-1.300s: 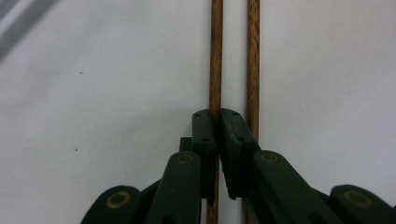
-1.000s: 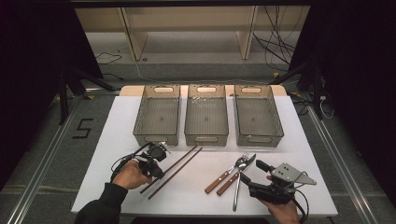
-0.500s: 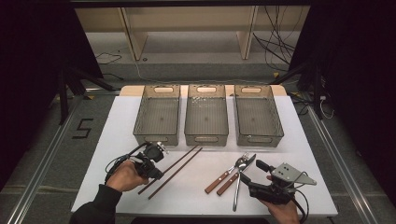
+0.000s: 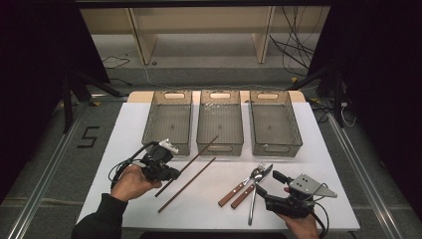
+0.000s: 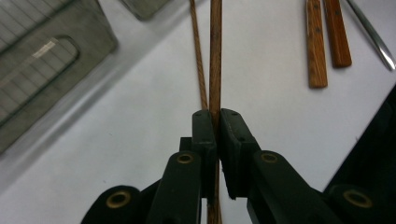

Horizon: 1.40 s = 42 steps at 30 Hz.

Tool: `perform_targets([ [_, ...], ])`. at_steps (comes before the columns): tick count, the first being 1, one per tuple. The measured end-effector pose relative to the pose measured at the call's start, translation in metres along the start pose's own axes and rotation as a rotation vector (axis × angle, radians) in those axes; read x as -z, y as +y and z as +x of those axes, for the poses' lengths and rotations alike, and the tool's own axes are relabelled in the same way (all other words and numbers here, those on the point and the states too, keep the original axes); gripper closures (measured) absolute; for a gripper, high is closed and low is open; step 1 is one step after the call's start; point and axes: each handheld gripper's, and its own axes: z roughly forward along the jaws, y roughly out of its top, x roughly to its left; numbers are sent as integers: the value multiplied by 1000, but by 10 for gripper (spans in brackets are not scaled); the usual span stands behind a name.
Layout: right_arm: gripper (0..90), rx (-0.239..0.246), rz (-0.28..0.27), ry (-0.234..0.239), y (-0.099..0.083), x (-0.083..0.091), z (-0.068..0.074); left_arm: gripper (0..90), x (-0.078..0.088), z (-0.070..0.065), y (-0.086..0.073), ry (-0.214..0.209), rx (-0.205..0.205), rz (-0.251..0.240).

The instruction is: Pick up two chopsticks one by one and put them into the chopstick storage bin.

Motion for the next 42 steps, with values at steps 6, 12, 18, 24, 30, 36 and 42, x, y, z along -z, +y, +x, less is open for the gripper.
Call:
perform_targets([
  [6,237,1,-8,4,0,0,0,845,9,15,8,33,50,-102],
  [12,229,0,-11,7,0,0,0,844,17,35,20,59,98,-163],
  [18,228,-6,-13,9,0,1,-1,844,21,54,30,92,126,-197],
  [24,227,-7,-15,10,0,1,-1,844,22,66,39,105,145,-221],
  [30,227,-9,-16,12,0,1,-1,844,21,81,46,142,160,-246],
  [36,227,-6,-22,17,0,2,-1,845,20,98,51,165,185,-250],
  [42,227,-7,-23,20,0,2,-1,844,21,112,57,184,206,-259],
])
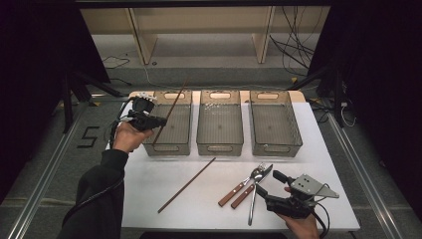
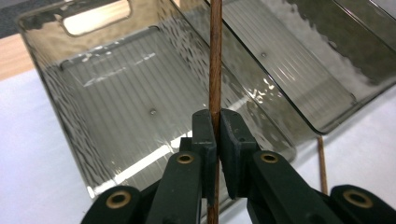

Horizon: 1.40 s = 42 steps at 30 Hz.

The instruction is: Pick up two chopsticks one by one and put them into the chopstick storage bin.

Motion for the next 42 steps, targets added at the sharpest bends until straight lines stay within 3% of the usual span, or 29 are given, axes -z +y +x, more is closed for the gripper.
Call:
perform_targets([
  [8,228,1,1,3,0,0,0,844,-12,16,5,37,29,14],
  [22,228,2,-3,10,0,0,1,844,-28,28,2,58,60,12],
  [42,228,3,-7,14,0,1,1,841,-49,35,-13,80,89,113],
])
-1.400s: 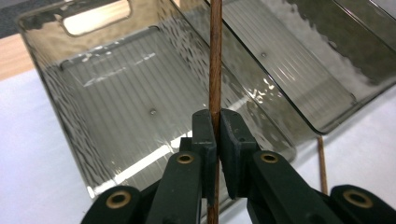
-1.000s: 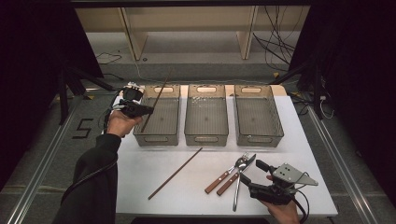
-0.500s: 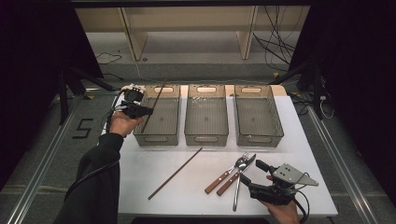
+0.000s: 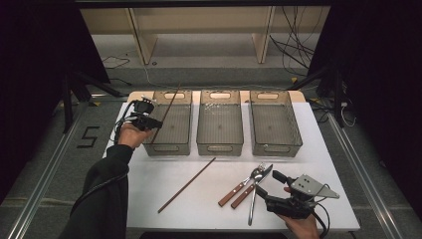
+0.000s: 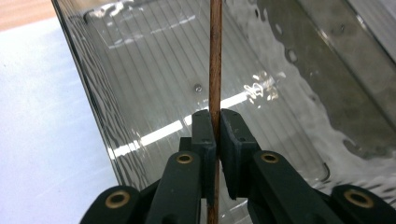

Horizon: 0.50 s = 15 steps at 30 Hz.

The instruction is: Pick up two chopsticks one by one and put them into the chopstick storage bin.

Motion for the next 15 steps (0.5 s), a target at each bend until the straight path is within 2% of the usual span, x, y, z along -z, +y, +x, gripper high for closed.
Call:
perform_targets([
  [7,228,0,1,1,0,0,0,819,-4,1,-4,13,20,22],
  [8,227,-1,2,1,0,0,0,784,-3,1,-4,21,26,19],
  [10,227,-2,2,1,0,0,0,645,-1,0,-3,41,42,26],
  [13,227,-4,1,0,0,0,0,503,6,-4,-1,38,52,-1],
  [15,228,-4,0,0,0,0,0,436,13,-9,1,29,38,-12],
])
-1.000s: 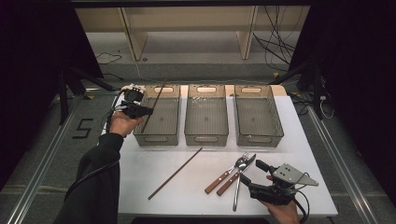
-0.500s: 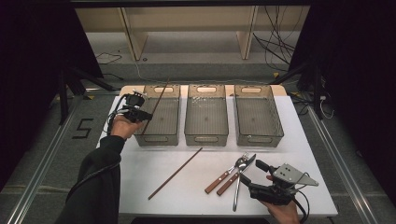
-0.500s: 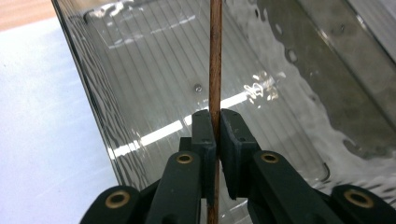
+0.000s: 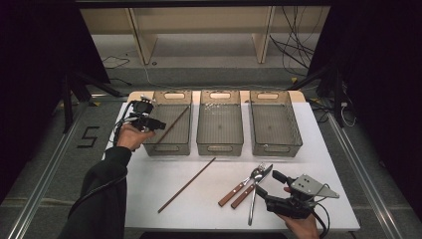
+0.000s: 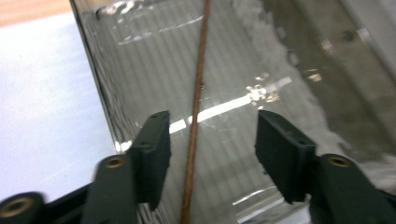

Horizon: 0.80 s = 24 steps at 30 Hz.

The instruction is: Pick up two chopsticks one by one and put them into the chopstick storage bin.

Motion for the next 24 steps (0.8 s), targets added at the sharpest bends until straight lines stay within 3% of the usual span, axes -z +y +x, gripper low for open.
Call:
perform_targets([
  [6,228,2,1,0,0,0,0,307,30,-20,-1,-35,-22,-62],
  [12,227,4,0,-1,0,0,1,233,55,-40,-14,-88,-53,-96],
  [24,227,5,4,-4,0,0,1,206,66,-62,-51,-145,-92,-144],
])
